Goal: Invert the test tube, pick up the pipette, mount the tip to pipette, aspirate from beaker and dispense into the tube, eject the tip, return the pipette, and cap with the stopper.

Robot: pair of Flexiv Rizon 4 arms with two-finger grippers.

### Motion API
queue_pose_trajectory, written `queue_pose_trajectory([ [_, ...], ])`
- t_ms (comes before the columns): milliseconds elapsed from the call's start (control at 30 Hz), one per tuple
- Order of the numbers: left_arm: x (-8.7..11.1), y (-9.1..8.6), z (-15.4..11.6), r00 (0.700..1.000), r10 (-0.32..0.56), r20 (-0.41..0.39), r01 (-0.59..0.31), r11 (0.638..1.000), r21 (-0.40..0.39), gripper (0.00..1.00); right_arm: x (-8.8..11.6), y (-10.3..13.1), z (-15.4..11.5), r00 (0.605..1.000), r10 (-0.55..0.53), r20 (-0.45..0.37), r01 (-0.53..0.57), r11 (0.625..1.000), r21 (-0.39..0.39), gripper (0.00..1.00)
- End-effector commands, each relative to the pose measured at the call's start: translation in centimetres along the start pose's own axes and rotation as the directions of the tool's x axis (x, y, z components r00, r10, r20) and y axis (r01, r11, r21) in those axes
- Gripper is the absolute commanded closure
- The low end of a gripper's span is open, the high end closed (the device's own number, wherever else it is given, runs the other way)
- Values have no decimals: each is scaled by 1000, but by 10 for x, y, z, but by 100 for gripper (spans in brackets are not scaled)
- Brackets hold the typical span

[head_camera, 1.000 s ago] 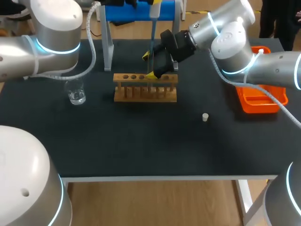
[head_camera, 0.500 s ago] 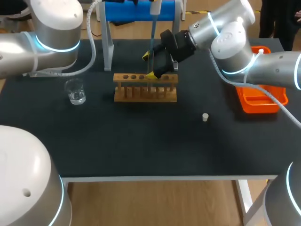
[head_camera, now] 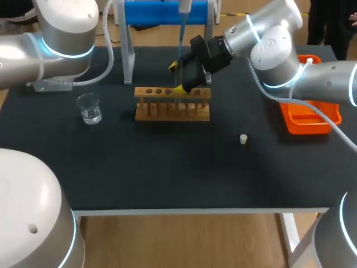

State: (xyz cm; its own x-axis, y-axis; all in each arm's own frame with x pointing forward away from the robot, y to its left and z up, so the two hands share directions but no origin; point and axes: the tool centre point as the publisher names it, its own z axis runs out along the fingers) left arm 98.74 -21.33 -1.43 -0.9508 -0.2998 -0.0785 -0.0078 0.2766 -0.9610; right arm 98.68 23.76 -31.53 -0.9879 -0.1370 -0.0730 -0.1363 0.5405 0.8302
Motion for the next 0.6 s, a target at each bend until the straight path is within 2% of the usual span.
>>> queue_pose_trajectory([
  [33,0,-8,-5,1000,5,-2,-5,1000,-12,100,0,0,0,1000,1,0,-1,1000,2,0],
  [333,8,-23,-27,999,23,29,-21,998,-51,100,0,0,0,1000,1,0,-1,1000,2,0],
  [500,21,-16,-52,998,8,66,-4,998,-59,100,0,0,0,1000,1,0,-1,1000,2,0],
  [600,31,-3,-64,996,-12,85,15,999,-36,100,0,0,0,1000,1,0,-1,1000,2,0],
])
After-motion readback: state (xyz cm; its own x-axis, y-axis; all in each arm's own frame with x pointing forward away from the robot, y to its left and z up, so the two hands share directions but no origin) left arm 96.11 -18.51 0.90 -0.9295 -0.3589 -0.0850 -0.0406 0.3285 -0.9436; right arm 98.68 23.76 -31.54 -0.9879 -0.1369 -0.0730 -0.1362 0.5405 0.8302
